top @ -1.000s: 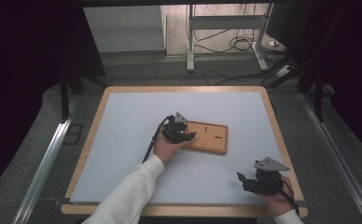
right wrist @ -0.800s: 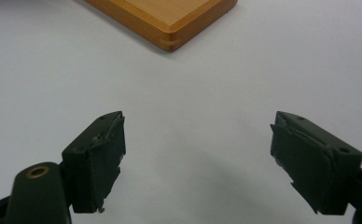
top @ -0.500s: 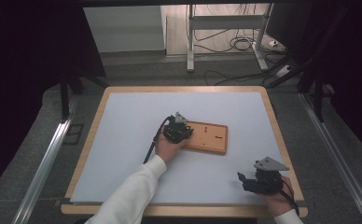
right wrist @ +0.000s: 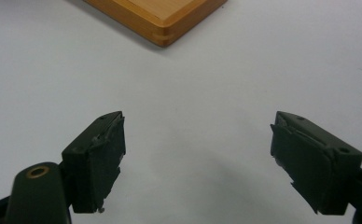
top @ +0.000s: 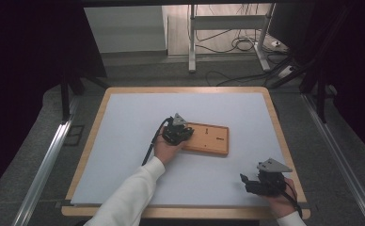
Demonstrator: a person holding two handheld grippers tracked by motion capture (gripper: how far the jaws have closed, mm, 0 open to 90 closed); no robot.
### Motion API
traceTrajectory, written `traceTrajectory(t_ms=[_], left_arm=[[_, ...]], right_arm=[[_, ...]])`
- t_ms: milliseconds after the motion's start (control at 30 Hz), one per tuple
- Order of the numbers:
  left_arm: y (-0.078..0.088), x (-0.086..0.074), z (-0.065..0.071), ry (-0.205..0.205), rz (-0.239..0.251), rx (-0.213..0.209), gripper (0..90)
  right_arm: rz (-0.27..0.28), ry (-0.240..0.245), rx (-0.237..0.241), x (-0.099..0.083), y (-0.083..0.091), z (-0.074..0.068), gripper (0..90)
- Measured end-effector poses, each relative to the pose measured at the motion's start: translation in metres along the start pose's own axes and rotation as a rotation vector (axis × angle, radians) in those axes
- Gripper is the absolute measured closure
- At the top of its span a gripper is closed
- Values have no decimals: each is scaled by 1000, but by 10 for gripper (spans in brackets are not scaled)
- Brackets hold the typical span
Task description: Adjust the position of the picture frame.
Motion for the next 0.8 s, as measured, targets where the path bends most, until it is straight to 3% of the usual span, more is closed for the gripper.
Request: traceTrajectory(t_ms=[567,800], left_arm=[[68,-41,-12,24,48,-32,841],[75,-50,-18,29,56,-52,842]], right_arm=[[-6,10,2,1,-3,-6,182],[-10,12,2,0,-3,-7,182]])
Point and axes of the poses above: each handheld gripper's, and its own axes: y roughly backward along the jaws, x roughly out of its top, z roughly to its right, the point moved 3 cm from there along -y, roughly forward along the jaws, and after that the axes turned 15 degrees about -y, right-handed, at the moved point
